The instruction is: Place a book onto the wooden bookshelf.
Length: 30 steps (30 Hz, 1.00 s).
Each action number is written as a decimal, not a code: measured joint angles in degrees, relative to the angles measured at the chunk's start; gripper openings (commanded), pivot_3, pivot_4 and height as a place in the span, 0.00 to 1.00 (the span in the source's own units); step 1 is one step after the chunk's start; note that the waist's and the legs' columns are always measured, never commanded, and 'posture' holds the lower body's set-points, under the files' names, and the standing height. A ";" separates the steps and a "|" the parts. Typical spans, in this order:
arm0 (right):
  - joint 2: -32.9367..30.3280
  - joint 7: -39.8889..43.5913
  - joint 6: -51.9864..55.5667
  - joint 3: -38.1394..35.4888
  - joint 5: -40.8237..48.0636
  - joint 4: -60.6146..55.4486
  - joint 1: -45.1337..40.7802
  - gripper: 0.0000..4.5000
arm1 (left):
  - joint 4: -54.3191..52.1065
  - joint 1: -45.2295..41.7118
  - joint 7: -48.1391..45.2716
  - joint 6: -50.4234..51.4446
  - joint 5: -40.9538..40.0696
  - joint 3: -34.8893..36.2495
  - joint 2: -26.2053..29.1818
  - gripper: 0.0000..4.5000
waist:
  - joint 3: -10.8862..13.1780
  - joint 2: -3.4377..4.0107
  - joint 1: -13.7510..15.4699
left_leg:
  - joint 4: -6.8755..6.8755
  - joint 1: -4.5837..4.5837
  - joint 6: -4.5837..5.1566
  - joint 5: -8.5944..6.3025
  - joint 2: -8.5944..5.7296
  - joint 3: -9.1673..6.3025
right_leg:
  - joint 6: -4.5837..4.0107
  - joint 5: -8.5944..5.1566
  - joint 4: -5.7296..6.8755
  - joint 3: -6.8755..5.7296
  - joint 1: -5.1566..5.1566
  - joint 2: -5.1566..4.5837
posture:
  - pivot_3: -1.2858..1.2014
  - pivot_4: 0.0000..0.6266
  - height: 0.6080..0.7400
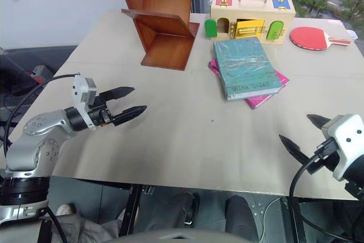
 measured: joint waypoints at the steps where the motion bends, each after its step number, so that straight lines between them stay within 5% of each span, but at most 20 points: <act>1: 0.00 0.00 0.00 0.00 0.00 0.00 0.00 1.00 | 0.00 0.00 0.00 0.00 0.00 0.00 0.00 1.00 | 0.00 0.00 0.00 | 0.00 0.00 0.00 0.00 0.00 0.00 | 0.00 0.00 0.00 0.00 0.00 0.00 | 0.52 0.24 1.00; 11: 0.14 -6.70 0.93 7.71 -1.76 -2.58 -4.53 1.00 | 2.19 -6.27 -0.88 -0.72 0.59 -4.08 -2.59 1.00 | 0.00 -0.01 -0.16 | -0.04 -0.03 -0.18 0.11 -0.01 -0.05 | 0.00 0.01 -0.12 -0.04 0.00 0.01 | 0.52 0.24 1.00; 14: 0.03 -8.65 2.79 9.45 -1.31 -1.66 -8.26 0.81 | 2.20 -6.38 -0.97 -0.98 0.66 -4.54 -3.02 1.00 | 0.01 -0.03 -0.14 | -0.08 -0.03 -0.18 0.11 -0.01 -0.05 | 0.00 0.01 -0.16 -0.04 0.01 0.01 | 0.52 0.24 1.00; 19: -1.29 -12.41 6.26 16.80 -2.95 8.36 -22.43 0.25 | 1.85 -6.77 -0.61 -1.10 0.70 -5.22 -4.84 1.00 | 0.03 -0.04 -0.21 | -0.05 -0.04 -0.18 0.12 -0.01 -0.02 | 0.00 0.02 -0.15 -0.04 0.01 0.00 | 0.52 0.24 1.00; 22: -1.34 -14.74 5.28 25.94 -8.80 18.96 -35.66 0.02 | 0.95 -7.29 -0.32 -1.11 0.71 -6.96 -6.32 1.00 | 0.05 -0.05 -0.52 | -0.05 -0.05 -0.19 0.13 -0.02 -0.02 | 0.00 0.02 -0.15 -0.05 -0.01 0.00 | 0.52 0.24 1.00; 30: 4.84 -17.66 -8.64 43.27 -26.92 64.33 -67.20 0.02 | -1.35 -7.58 1.44 -1.18 1.05 -8.30 -7.46 1.00 | 0.06 -0.04 -1.81 | -0.17 -0.29 -0.20 0.15 -0.06 -0.02 | -0.02 0.01 -0.42 -0.06 -0.17 0.09 | 0.52 0.24 1.00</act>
